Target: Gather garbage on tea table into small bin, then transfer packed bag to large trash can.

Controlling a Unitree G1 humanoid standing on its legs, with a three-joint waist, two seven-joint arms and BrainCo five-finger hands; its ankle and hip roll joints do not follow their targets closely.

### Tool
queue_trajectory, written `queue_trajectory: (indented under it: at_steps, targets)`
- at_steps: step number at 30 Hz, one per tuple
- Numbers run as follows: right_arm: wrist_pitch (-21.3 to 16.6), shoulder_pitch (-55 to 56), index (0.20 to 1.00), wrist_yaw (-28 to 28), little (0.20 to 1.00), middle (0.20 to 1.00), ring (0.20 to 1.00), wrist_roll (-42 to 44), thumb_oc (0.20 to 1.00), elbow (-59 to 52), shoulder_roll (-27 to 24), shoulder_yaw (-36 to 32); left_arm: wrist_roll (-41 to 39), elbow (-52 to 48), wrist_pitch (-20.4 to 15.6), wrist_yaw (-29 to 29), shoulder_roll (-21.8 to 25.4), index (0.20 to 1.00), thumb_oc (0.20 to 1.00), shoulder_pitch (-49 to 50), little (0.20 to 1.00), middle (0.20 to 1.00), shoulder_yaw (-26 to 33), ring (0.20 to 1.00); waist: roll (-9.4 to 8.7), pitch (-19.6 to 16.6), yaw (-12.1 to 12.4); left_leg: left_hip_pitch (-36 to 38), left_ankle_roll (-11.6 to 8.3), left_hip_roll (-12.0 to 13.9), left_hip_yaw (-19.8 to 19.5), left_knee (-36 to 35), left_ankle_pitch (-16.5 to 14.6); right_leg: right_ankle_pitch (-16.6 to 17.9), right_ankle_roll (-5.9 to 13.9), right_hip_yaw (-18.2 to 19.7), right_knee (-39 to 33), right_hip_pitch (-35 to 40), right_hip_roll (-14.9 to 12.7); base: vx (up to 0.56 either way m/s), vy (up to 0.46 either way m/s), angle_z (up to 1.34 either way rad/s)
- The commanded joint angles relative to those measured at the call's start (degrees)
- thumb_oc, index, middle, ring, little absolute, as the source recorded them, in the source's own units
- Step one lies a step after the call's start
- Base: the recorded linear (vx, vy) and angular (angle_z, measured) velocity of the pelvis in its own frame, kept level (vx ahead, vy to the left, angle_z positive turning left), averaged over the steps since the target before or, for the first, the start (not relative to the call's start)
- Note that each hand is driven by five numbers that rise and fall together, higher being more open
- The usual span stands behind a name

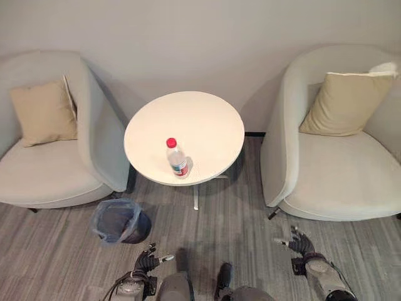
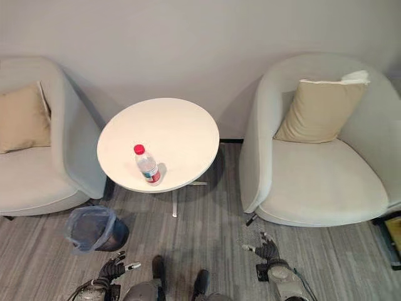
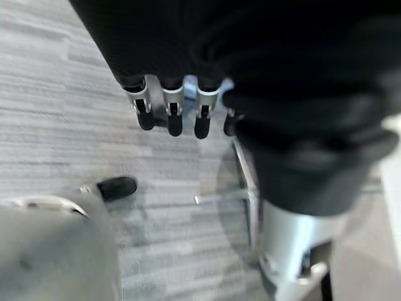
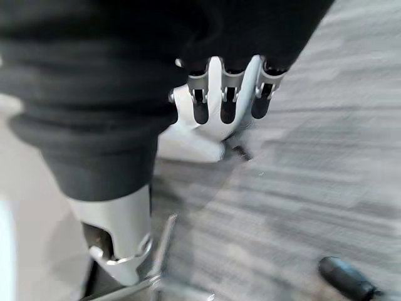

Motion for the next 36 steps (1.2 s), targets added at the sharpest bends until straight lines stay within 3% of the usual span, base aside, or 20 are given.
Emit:
queue_trajectory:
  at_steps: [1,4,8,10,13,14,16,18,20,24,29,32,36]
  targets:
    - [-1.34,1.69,1.000,-0.64,1.000,1.000,1.000,-0.58,1.000,-3.89,-1.78,-1.16,1.40,-0.56,-1.32,0.49,2.18,1.000,1.000,-0.53,1.000,1.000,0.90,1.000,0.63,-1.92,-0.06,1.78,2.97,-3.63,0.79,5.79,-3.76,-6.84,9.36,4.20,1.17,5.17,-7.42,0.18,0.307,-0.12]
    - [-0.82,0.74,1.000,-0.20,1.000,1.000,1.000,-1.30,1.000,-2.87,-0.17,-0.31,1.61,1.28,-1.30,0.62,3.57,1.000,1.000,-1.01,1.000,1.000,1.70,1.000,-0.40,-2.40,0.87,2.67,5.10,-5.43,1.62,8.64,-7.49,-6.88,11.02,5.73,5.57,4.13,-10.69,0.21,0.434,0.05]
    - [-0.61,0.19,1.000,0.12,1.000,1.000,1.000,-1.48,1.000,-2.85,0.20,0.14,1.80,1.56,-1.28,0.80,4.89,1.000,1.000,-1.22,1.000,1.000,2.64,1.000,-0.73,-2.63,1.29,3.56,6.30,-6.19,1.82,8.87,-8.98,-6.44,11.66,6.71,8.79,2.48,-11.68,0.06,0.133,-0.09]
    - [-0.68,-0.15,1.000,0.13,1.000,1.000,1.000,-2.05,1.000,-3.05,0.39,0.83,1.62,1.44,-1.41,1.25,5.59,1.000,1.000,-1.05,1.000,1.000,3.35,1.000,-0.33,-2.25,1.61,4.67,7.39,-6.53,1.89,8.25,-9.73,-5.68,12.39,7.20,14.05,-0.71,-12.16,0.03,0.103,0.03]
    - [-0.70,-0.73,1.000,0.22,1.000,1.000,1.000,-2.92,1.000,-3.29,-0.24,2.00,1.31,1.37,-1.66,1.19,5.30,1.000,1.000,-0.81,1.000,1.000,3.33,1.000,0.27,-2.21,0.87,7.35,7.69,-7.75,0.80,5.15,-9.19,-5.01,11.56,9.86,12.62,-3.70,-8.93,0.07,0.032,0.01]
    - [-0.68,-1.12,1.000,0.20,1.000,1.000,1.000,-3.58,1.000,-3.88,-0.73,2.75,0.93,0.98,-1.67,1.18,4.98,1.000,1.000,-0.78,1.000,1.000,3.08,1.000,0.48,-1.72,0.23,7.85,7.69,-8.42,-0.53,4.15,-8.64,-4.10,10.81,12.00,11.02,-6.39,-6.32,0.03,-0.011,0.00]
    - [-0.69,-1.10,1.000,0.05,1.000,1.000,1.000,-4.71,1.000,-5.13,-1.38,3.21,1.19,1.31,-1.79,1.06,4.67,1.000,1.000,-0.81,1.000,1.000,3.01,1.000,0.60,-1.04,0.09,8.12,7.51,-8.66,-1.62,4.12,-8.44,-3.53,10.66,11.50,9.42,-6.42,-6.17,0.02,-0.078,0.11]
    - [-0.95,-0.22,1.000,0.29,1.000,1.000,1.000,-5.44,1.000,-7.22,-1.98,3.57,2.14,1.72,-1.88,0.98,4.42,1.000,1.000,-0.65,1.000,1.000,2.73,1.000,0.23,-1.06,-0.37,7.98,7.17,-9.41,-2.65,4.33,-8.31,-3.34,9.82,13.30,6.57,-5.05,-5.05,0.06,-0.146,0.54]
    - [-1.21,0.12,1.000,0.22,1.000,1.000,1.000,-6.57,1.000,-8.19,-2.92,3.67,2.23,1.49,-1.91,0.66,3.85,1.000,1.000,-0.35,1.000,1.000,2.77,1.000,0.24,-1.33,-0.34,7.48,6.34,-9.69,-3.19,5.11,-8.35,-2.64,9.51,12.10,3.97,-3.73,-5.06,0.03,-0.136,0.88]
    - [-1.37,0.95,1.000,0.06,1.000,1.000,1.000,-8.21,1.000,-11.63,-4.72,3.33,2.76,1.83,-1.55,0.18,2.84,1.000,1.000,-0.36,1.000,1.000,2.07,1.000,0.60,-0.87,-0.55,5.16,4.72,-9.03,-3.45,8.85,-8.31,-2.52,8.91,9.53,1.48,-1.69,-5.52,0.00,-0.061,0.54]
    - [-1.59,0.91,1.000,0.20,1.000,1.000,1.000,-11.15,1.000,-15.09,-6.41,4.10,4.00,1.97,-1.38,0.01,2.42,1.000,1.000,-0.07,1.000,1.000,1.66,1.000,0.59,-0.84,-0.81,5.24,3.89,-6.25,-2.29,9.05,-7.70,-3.10,8.42,7.82,0.87,-0.03,-6.51,0.00,0.040,0.33]
    - [-2.00,1.13,1.000,-0.08,1.000,1.000,1.000,-13.41,1.000,-19.57,-8.03,4.19,4.51,1.61,-1.55,0.61,2.16,1.000,1.000,-0.39,1.000,1.000,1.33,1.000,0.18,-1.06,-1.24,5.34,2.97,-2.08,-1.22,7.62,-5.49,-3.55,8.94,6.13,1.36,0.20,-8.31,0.05,0.198,0.26]
    - [-2.18,1.81,1.000,0.18,1.000,1.000,1.000,-15.32,1.000,-24.52,-9.15,2.77,5.61,0.96,-1.33,0.59,2.03,1.000,1.000,-0.04,1.000,1.000,1.30,1.000,1.40,-2.25,-1.83,7.59,2.73,-2.34,-1.44,4.65,-5.85,-3.73,9.66,5.58,2.27,0.36,-9.30,0.09,0.203,0.15]
